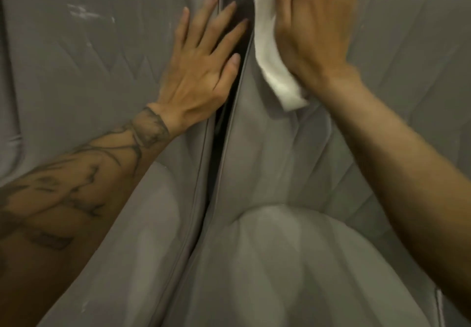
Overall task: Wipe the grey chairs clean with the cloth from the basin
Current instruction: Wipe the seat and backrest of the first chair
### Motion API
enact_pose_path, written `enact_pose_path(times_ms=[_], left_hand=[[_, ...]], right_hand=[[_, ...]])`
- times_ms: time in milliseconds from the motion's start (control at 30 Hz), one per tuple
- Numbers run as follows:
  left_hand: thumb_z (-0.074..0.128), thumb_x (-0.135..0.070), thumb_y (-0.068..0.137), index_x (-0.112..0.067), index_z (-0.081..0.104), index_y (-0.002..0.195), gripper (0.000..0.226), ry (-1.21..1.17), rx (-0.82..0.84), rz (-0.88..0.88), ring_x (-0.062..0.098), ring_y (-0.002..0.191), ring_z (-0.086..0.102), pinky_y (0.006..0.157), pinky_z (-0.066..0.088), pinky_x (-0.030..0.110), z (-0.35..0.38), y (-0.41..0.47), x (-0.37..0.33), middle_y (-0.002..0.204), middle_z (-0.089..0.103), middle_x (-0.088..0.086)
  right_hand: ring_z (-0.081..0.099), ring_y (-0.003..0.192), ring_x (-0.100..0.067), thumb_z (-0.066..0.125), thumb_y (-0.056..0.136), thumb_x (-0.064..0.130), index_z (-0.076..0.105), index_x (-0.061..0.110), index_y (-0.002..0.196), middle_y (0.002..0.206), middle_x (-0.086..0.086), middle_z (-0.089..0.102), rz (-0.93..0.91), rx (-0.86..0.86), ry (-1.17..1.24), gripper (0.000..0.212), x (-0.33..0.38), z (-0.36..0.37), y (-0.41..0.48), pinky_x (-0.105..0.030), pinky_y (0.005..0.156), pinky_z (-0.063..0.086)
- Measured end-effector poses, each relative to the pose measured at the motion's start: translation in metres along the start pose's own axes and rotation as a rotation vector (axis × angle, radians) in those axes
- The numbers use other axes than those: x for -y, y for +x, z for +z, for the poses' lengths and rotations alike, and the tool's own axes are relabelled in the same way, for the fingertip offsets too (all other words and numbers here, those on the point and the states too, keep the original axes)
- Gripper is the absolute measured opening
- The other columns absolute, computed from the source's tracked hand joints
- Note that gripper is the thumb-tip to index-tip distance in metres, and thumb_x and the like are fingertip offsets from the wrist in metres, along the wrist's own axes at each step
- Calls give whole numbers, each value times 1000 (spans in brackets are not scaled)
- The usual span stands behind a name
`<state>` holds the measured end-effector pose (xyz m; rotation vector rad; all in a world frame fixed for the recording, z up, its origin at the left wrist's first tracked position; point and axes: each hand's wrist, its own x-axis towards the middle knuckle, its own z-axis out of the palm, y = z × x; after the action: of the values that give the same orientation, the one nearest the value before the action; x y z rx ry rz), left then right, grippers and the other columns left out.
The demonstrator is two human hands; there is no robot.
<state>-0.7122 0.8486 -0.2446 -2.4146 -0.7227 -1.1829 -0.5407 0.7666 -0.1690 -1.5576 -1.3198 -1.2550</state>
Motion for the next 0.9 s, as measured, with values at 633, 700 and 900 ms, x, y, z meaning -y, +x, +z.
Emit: enact_pose_path(times_ms=[633,700,900], left_hand=[[37,-30,110,-16,28,166,58,-60,44,-135,35,162,12,130,10,59,1,-70,-24,174,19,16],[38,-30,109,-16,25,166,61,-126,114,-245,32,163,9,130,10,59,-4,-114,-42,175,14,15],[35,-38,108,-22,11,169,68,-238,358,-525,17,163,11,132,15,50,-21,-233,-89,177,4,0]], right_hand=[[14,161,-26,37,112,28,26,8,163,172,-11,20,-93,431,203,56,47,-37,-190,-47,129,21],[15,161,-24,36,111,28,25,10,163,172,-9,20,-172,433,166,56,36,-38,-177,-44,129,21],[22,159,-28,34,112,27,30,12,162,170,-7,28,-64,258,155,52,43,-8,-119,-47,131,14]])
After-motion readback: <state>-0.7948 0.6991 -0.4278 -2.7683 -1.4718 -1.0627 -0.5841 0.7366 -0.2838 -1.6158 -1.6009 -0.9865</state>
